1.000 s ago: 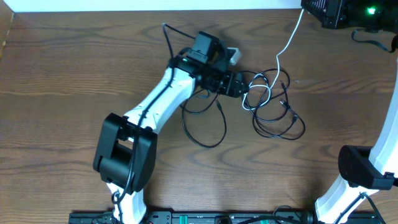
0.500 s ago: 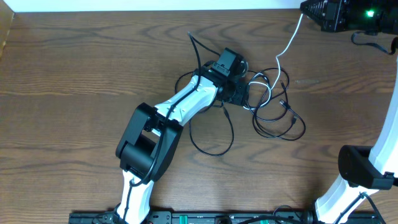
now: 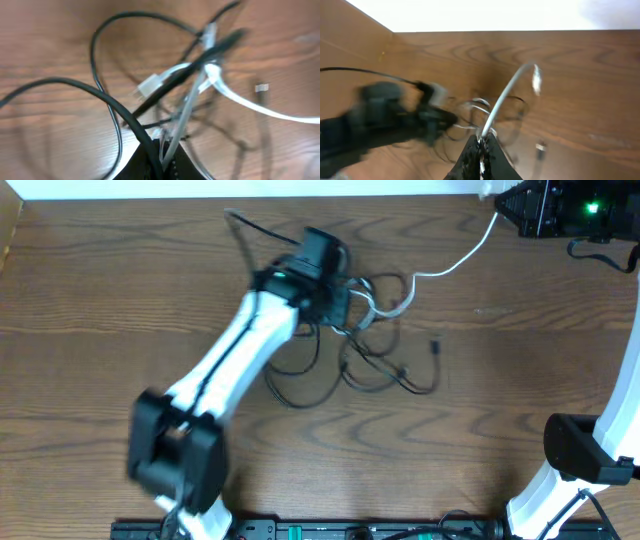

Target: Untangle cables

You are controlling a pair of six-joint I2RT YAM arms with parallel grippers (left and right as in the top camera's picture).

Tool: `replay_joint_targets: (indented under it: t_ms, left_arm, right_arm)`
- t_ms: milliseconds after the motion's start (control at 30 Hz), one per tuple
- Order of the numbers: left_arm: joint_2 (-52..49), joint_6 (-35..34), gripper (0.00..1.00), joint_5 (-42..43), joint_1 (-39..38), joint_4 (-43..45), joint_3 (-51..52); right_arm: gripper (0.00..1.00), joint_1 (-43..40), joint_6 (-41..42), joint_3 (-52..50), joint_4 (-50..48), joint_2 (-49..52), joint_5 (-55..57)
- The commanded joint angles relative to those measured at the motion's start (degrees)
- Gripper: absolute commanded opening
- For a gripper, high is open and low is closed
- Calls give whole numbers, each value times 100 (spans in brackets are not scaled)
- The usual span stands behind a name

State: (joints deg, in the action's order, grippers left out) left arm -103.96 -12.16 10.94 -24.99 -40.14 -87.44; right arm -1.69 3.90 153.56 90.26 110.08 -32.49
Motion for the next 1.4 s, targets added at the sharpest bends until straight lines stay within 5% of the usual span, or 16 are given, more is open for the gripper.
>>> replay_joint_targets:
  t_ms: [0,400,533,600,733,933,1033,1167,1367]
  left_arm:
    - [721,273,7,76,374,-153,-68]
    - [1633,291,7,3038,1794,433,-68]
    - [1655,-328,7,4413,2063,1394,-70]
    - [1655,-1154,7,5305,2208,2640,-70]
    - [1655,-2492,7,5705,2334,4367,-70]
    - [1655,-3237,7,5696,2339,5486,-70]
    - [1652,-3252,7,5678,2330,5388,-70]
    - [1650,-3254,7,5685,2330,5195,-70]
    - [1650,-3276,8,5678,2330,5121,-70]
  right_arm:
    - [1,4,35,-4,46,9,251]
    - [1,-68,31,-1537,-205,363,564]
    - [1,-68,33,-2568,-754,446,560]
    - [1,-68,33,-3263,-1169,448,562]
    - [1,-87,105,-4059,-1633,448,616]
    - [1,-85,20,-4754,-2052,448,636]
    - [20,-42,-739,-4754,-2120,437,-133]
    - [60,127,-1814,-4647,-2218,293,-1370]
    - [78,579,-2028,-4570,-2715,-22,-1902]
